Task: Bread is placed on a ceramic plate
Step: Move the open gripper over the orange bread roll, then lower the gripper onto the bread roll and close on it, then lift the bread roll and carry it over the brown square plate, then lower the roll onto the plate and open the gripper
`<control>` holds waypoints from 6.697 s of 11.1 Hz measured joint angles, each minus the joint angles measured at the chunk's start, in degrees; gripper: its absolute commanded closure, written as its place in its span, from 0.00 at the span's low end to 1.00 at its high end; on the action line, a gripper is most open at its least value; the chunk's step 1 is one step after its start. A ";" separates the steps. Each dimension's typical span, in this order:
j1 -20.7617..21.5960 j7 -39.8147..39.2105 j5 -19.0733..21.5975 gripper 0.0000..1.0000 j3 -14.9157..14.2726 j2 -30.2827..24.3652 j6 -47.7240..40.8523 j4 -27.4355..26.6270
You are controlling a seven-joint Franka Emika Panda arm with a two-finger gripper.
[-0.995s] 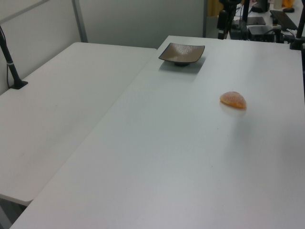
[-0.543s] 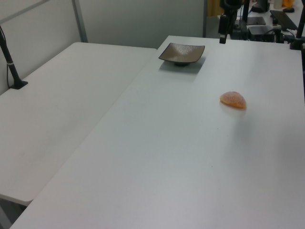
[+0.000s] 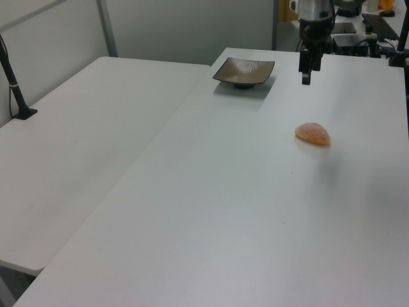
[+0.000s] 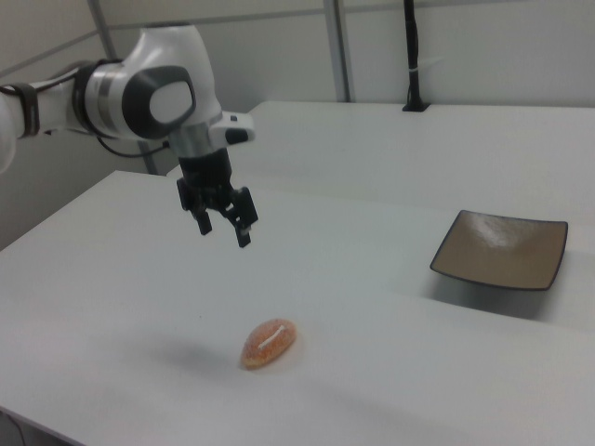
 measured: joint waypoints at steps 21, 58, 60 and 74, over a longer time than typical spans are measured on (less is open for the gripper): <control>-4.24 2.19 0.00 0.00 -0.15 7.26 20.05 -15.83; -14.44 -1.65 2.47 0.68 -2.36 31.57 53.33 14.75; -15.41 -1.66 5.84 0.68 -2.59 34.45 53.53 19.59; -15.94 -1.43 23.06 0.00 -6.95 39.05 59.13 23.13</control>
